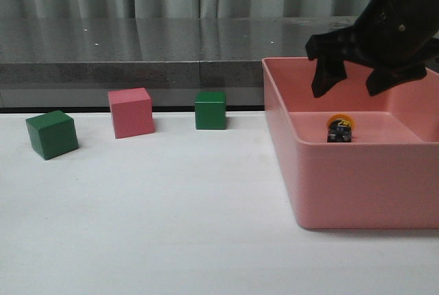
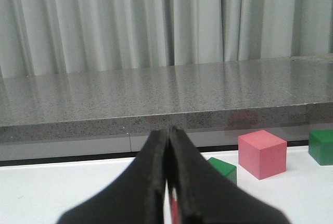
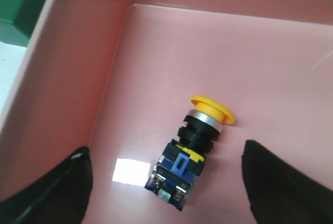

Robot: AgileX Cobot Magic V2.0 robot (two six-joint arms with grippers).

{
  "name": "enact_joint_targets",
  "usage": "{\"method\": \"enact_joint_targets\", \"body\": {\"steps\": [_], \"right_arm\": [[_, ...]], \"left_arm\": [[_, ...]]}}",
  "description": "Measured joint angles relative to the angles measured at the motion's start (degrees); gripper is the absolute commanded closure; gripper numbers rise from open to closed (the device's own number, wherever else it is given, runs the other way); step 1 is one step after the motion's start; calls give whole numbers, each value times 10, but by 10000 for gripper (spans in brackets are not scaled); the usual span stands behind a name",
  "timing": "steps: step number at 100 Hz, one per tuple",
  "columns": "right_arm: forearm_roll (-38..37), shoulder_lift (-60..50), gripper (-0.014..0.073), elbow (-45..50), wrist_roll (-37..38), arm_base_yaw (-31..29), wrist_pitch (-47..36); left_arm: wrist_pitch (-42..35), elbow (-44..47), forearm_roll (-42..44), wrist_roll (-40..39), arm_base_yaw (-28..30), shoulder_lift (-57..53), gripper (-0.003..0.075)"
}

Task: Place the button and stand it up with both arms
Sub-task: 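Lower the right gripper and grasp the button's blue body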

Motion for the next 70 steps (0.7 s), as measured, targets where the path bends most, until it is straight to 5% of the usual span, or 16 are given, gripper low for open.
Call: {"method": "enact_joint_targets", "body": {"steps": [33, 42, 62, 70], "right_arm": [[0, 76, 39, 0, 0, -15, -15], [0, 84, 172, -1, 0, -15, -15], [0, 84, 635, -2, 0, -15, -7], [0, 77, 659, -2, 0, -15, 6]], "left_arm": [[0, 0, 0, 0, 0, 0, 740], [0, 0, 0, 0, 0, 0, 740], [0, 0, 0, 0, 0, 0, 740], [0, 0, 0, 0, 0, 0, 740]]}}
